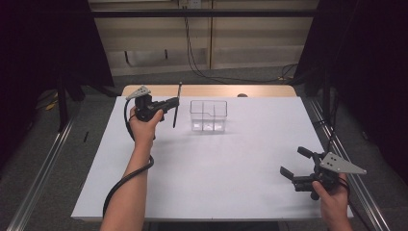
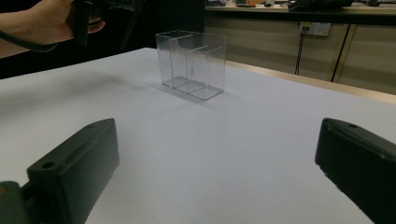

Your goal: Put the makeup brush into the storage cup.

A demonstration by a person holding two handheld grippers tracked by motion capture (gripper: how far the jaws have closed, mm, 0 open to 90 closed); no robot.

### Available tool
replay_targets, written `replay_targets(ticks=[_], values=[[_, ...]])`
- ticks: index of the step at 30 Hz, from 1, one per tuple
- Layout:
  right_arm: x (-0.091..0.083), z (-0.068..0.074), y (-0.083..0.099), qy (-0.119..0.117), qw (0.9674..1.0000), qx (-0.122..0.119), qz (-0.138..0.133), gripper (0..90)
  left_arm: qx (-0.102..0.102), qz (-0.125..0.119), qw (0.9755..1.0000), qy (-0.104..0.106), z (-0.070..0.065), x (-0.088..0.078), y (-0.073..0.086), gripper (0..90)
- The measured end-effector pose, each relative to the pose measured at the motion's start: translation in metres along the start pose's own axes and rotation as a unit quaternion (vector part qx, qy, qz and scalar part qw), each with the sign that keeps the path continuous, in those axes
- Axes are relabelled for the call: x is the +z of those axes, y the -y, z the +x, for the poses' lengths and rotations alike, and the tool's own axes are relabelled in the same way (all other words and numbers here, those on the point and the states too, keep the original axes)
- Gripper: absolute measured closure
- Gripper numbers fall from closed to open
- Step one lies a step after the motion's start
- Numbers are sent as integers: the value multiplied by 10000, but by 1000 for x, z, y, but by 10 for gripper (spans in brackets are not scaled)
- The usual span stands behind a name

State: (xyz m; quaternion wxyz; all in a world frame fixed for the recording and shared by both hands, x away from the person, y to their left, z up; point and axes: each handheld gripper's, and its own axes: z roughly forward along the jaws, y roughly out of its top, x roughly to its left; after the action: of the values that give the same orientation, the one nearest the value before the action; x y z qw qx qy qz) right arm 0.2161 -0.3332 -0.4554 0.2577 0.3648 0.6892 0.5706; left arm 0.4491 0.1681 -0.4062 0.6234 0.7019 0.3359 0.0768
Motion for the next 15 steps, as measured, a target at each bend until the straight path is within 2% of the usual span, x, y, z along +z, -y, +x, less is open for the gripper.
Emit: replay_targets(ticks=[15], values=[[0,0,0,-6,10000,3,7,0,46,-67,10000,13,-4,4,-12,842]])
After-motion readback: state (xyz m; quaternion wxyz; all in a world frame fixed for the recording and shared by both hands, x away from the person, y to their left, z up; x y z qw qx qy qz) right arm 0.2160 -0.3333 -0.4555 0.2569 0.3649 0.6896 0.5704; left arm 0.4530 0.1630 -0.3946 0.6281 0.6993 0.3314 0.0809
